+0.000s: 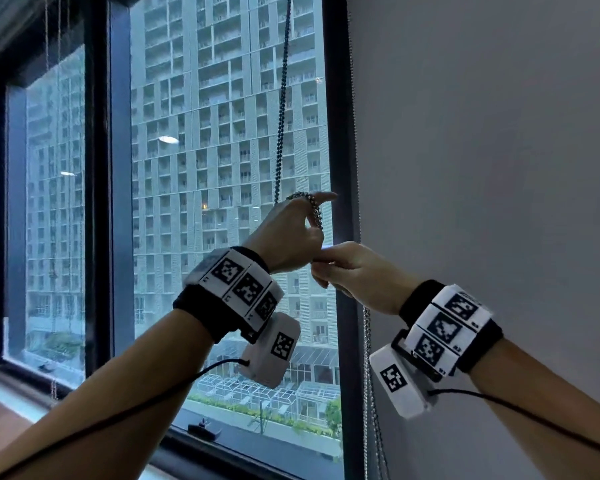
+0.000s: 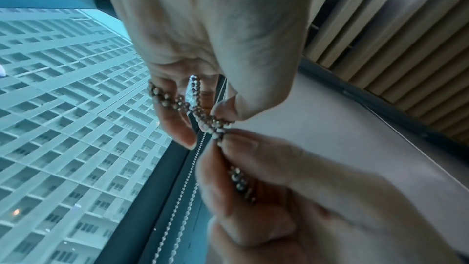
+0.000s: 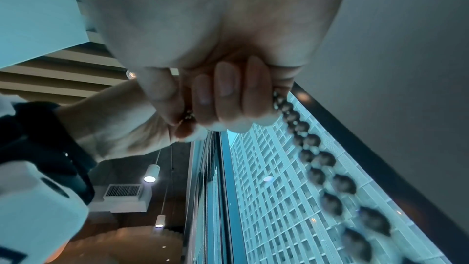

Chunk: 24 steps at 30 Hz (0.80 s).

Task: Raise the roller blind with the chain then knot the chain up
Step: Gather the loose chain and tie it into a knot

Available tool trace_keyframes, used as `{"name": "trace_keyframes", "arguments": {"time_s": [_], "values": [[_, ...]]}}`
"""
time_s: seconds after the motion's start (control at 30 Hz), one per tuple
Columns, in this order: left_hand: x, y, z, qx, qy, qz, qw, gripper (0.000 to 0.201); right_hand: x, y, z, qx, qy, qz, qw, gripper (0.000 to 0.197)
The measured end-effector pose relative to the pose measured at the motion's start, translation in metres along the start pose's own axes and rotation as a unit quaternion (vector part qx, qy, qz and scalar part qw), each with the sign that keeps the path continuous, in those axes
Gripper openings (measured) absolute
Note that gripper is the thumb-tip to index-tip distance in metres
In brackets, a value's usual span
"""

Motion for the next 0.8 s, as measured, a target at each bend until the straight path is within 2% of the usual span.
{"name": "trace_keyframes", "arguments": {"time_s": [0.17,0.23,0.3,0.4,0.5,0.53,0.67,0.8], "values": [[0.001,0.004,-0.011,-0.005,0.008,0.043,0.999,0.039,-0.005,0.003,0.006,0.132,-0.004,0.008,0.991,0.023],[-0.001,0.007,-0.016,0.003,0.012,0.061,0.998,0.025,-0.007,0.016,0.008,0.151,0.004,0.050,0.987,0.018],[-0.001,0.008,-0.021,0.003,0.011,0.069,0.998,0.021,-0.008,0.030,0.012,0.167,-0.001,0.096,0.981,0.016],[0.000,0.007,-0.018,-0.005,0.010,0.062,0.998,0.017,-0.003,0.038,0.014,0.183,-0.006,0.127,0.975,0.022],[0.001,0.004,-0.016,0.036,0.008,0.045,0.998,0.047,0.002,0.043,0.008,0.115,0.010,0.185,0.976,0.020],[0.001,0.001,-0.015,0.058,0.007,0.032,0.998,0.049,0.004,0.045,0.006,0.083,0.018,0.207,0.975,0.017],[-0.001,-0.013,-0.011,0.153,-0.012,-0.019,0.988,0.028,0.007,0.048,0.002,0.000,0.031,0.261,0.965,0.011],[-0.003,-0.011,-0.004,0.173,-0.020,-0.020,0.985,0.019,0.002,0.053,-0.010,-0.025,0.053,0.308,0.950,0.007]]}}
Point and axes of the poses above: each hand's wrist, its own x-axis towards the middle knuckle, its own y-axis out of the back of the hand, z = x × y, the point moved 10 cm from there along x, towards the middle knuckle, and after that the axes turned 3 degrees about -x, right-handed, at the moved point
